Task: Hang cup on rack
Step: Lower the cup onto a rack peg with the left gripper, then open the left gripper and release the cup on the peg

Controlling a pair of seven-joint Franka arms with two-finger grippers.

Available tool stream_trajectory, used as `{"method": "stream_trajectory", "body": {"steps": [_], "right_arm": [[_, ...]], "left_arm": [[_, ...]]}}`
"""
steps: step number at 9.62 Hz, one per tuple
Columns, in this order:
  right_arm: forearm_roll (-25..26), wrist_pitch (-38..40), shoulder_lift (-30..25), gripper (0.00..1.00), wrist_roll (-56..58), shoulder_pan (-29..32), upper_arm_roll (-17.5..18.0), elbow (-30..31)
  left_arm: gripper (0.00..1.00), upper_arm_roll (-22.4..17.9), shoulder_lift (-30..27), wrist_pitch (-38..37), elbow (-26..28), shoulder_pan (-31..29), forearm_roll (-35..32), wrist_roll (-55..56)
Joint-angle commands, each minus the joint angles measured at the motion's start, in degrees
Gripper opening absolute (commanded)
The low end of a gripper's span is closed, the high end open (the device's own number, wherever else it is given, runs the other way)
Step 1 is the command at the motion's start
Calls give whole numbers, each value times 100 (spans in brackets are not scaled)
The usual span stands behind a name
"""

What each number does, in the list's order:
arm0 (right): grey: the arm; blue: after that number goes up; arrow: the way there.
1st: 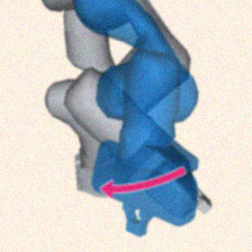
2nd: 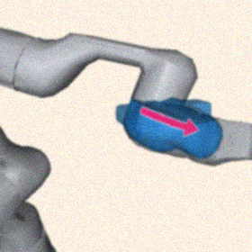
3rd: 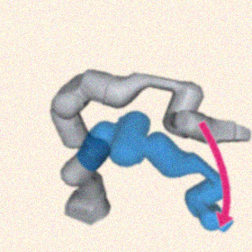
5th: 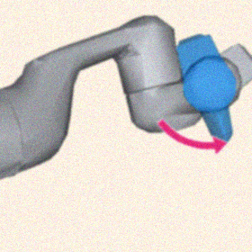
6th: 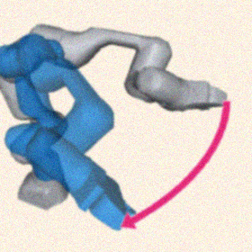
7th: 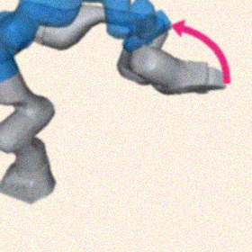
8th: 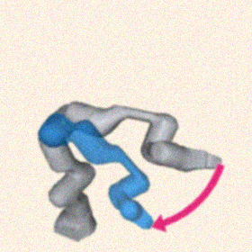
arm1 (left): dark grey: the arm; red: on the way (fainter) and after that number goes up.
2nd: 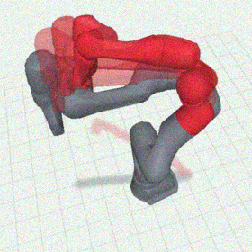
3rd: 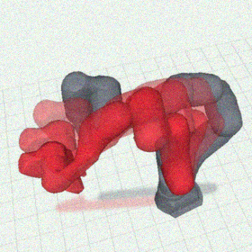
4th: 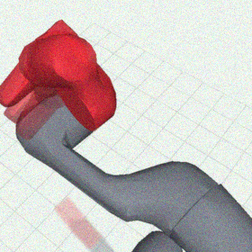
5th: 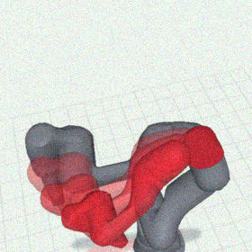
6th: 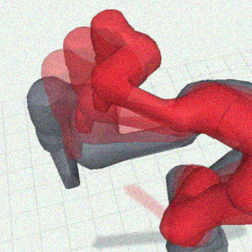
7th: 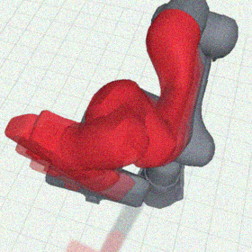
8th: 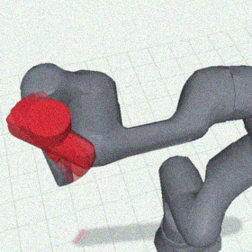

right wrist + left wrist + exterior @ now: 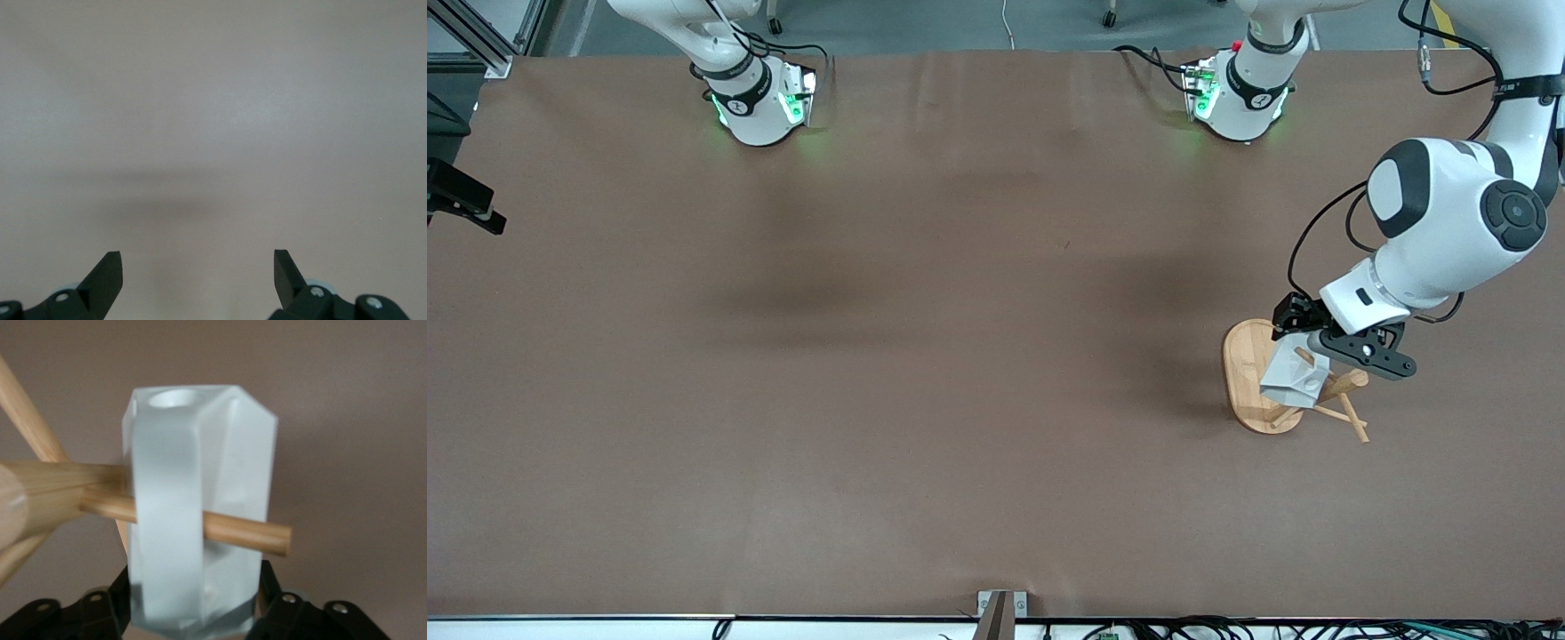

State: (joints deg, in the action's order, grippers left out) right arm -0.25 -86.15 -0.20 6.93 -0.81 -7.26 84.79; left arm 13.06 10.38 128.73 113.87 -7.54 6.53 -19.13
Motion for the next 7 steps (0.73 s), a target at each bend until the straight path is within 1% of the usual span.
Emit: {"method": "stream_trajectory", "body": {"steps": [1,3,4,6,7], "right_arm": [[104,-69,-42,100,-113,28,32,73],[95,-157,11,100,-113,20,40,73],[104,-148,11,100,-104,11,32,64],[104,-148,11,100,-104,29,32,64],[104,-148,11,100,-104,29,32,55]], "left_arm": [[100,-31,45,-40,-197,42,146,319],[100,-31,-385,-521,-303,69,103,1031],[100,-31,-552,-907,-452,69,59,1313],[100,-40,-729,-1637,-812,60,50,1447],[100,-49,-860,-1771,-840,60,41,1447]]}}
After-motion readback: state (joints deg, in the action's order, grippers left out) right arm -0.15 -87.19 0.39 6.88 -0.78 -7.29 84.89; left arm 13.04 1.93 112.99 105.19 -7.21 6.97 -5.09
